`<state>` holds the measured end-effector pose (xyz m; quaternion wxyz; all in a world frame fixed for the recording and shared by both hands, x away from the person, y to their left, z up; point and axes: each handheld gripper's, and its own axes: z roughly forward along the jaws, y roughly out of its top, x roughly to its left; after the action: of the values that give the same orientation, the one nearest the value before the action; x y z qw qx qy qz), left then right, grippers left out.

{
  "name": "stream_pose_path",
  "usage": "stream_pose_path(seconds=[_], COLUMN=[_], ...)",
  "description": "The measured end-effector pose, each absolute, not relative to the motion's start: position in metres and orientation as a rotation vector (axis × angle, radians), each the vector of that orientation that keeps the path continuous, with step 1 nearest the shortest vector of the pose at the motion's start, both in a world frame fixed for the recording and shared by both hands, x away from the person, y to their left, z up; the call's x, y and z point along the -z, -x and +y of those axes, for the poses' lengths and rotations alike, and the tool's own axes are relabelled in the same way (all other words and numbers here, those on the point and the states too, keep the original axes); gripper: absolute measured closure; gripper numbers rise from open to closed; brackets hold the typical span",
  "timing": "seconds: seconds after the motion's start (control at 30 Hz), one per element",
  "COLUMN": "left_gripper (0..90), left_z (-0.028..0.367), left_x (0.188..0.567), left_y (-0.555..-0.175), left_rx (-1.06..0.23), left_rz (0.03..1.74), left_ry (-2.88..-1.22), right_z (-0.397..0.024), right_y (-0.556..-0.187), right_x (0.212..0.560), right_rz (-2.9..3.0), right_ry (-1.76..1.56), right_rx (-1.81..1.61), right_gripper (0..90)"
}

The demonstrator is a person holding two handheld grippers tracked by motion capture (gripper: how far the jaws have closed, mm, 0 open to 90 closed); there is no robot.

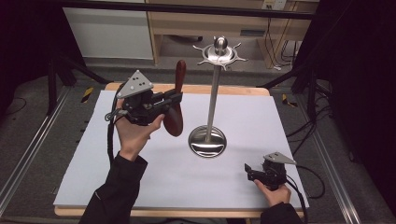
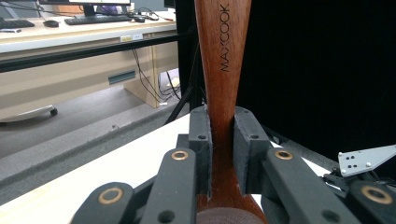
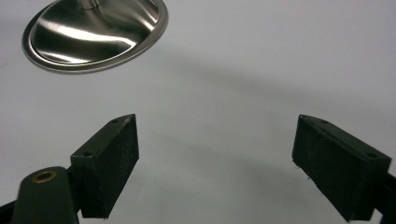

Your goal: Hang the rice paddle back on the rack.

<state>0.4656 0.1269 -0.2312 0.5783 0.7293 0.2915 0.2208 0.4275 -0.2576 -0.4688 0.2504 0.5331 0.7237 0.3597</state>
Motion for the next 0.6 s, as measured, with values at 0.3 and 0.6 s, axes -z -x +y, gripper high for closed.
stream_pose_path(seconds=[0.3, 0.6], left_gripper=[78.7, 78.7], left_z=[0.120, 0.112], left_x=[0.229, 0.227], left_y=[-0.469, -0.473], left_rx=[-0.510, -0.513], left_rz=[0.678, 0.683], left_ry=[-1.705, -1.719], right_z=[-0.257, -0.257], right_y=[-0.427, -0.427], right_x=[0.469, 0.468], right_rz=[1.971, 1.971], right_ry=[-1.451, -1.454], right_rx=[-0.978, -0.987], right_gripper=[14.9, 14.9])
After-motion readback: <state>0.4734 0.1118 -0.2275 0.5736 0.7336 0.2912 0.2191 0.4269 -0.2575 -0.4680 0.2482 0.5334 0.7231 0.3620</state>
